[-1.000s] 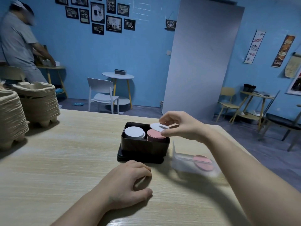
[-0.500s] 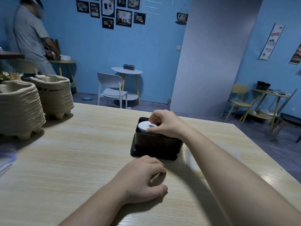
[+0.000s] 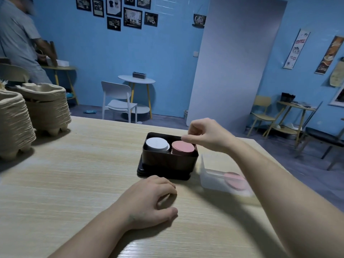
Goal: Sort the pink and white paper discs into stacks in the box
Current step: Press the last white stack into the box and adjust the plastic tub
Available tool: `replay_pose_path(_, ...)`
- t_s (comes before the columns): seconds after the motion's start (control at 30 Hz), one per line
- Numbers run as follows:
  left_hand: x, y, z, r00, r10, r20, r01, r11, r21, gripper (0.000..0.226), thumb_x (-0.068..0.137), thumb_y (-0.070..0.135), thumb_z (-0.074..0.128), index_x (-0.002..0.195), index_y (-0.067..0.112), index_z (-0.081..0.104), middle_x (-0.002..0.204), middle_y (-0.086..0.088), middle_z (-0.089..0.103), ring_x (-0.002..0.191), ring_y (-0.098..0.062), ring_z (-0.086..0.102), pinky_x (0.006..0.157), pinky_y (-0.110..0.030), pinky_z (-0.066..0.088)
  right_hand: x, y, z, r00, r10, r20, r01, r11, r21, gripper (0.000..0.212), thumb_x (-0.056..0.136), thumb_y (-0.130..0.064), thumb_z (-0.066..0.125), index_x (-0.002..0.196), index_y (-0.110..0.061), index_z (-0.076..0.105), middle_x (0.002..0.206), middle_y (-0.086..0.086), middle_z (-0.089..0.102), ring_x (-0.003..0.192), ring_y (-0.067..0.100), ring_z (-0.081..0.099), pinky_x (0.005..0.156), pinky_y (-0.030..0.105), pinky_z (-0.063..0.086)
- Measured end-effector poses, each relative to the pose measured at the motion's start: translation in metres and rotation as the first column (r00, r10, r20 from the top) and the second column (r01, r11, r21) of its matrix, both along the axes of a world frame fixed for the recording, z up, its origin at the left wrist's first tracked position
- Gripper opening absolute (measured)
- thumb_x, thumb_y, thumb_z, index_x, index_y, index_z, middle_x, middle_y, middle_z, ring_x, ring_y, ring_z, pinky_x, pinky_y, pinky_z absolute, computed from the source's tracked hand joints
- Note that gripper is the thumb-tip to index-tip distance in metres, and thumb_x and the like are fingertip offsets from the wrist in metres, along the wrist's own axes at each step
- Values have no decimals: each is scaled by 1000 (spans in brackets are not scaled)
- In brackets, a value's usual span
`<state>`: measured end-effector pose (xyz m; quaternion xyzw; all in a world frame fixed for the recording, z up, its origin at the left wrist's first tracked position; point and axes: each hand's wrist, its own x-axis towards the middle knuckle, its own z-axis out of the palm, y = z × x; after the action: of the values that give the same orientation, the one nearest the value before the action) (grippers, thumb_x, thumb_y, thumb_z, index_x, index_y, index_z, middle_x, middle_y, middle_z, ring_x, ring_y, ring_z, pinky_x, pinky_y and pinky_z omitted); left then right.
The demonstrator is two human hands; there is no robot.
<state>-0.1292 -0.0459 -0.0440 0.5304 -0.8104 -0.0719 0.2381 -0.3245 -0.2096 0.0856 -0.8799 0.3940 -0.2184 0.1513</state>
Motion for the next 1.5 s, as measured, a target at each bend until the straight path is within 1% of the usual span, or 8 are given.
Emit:
replay_pose_path(0.13,1,-1,0,1000,1,9,-1,1000,6,56,85,71,59,130,38,65,135,30,57,127,9,45,105,-24,45,-52,1,7,985,-66,-160,73,997,37,32,85,-48,79,77,-20,66,74,-6,67,66,9,57,61,30,47)
replay_pose_path(0.3,1,-1,0,1000,3,16,-3,1000,20,59,83,75,54,130,41,64,134,33,55,127,11,43,105,-24,46,-90,11,-10,912,-113,-395,129,992,15,16,85,-34,82,85,-25,69,90,-11,73,81,6,65,62,5,43)
replay_pose_path(0.43,0,-1,1,1000,-3,21,2,1000,24,61,82,76,53,131,41,64,135,34,54,128,11,43,105,-23,45,-106,0,-27,876,-66,-478,138,983,118,20,82,-27,86,88,-25,67,94,-7,72,90,16,70,78,28,58)
replay_pose_path(0.53,0,0,2,1000,-5,20,5,1000,26,61,83,76,53,132,41,64,135,34,53,128,12,43,105,-22,44,-113,-5,-36,799,-70,-597,137,988,67,20,89,-35,79,84,-31,61,91,-9,67,83,15,64,69,27,52)
replay_pose_path(0.63,1,0,2,1000,-6,26,5,999,33,60,84,76,53,133,43,62,135,36,52,128,13,41,105,-19,43,-115,-7,-38,731,-95,-676,157,987,32,14,92,-40,73,102,-31,67,98,-9,69,89,15,66,75,29,57)
replay_pose_path(0.97,2,-2,-2,1000,0,-3,0,1000,22,56,83,74,58,128,42,65,133,35,55,128,11,44,105,-25,46,-108,-6,-33,748,22,-664,124,977,172,25,92,-11,67,107,-31,67,110,-14,68,107,15,68,96,37,59)
replay_pose_path(1.27,2,-2,-2,1000,-1,0,1,1000,29,57,83,74,57,129,42,65,134,35,54,129,10,44,106,-25,45,-103,-5,-29,570,56,-820,-22,998,53,35,95,-5,53,114,-30,67,107,-10,63,102,20,62,80,33,52)
replay_pose_path(1.5,2,-1,0,1000,-1,-1,1,999,35,58,82,75,56,131,43,63,135,37,52,130,14,41,106,-22,43,-109,-9,-30,644,78,-761,-26,996,80,36,93,-7,56,114,-33,67,98,-18,63,97,15,64,82,34,56)
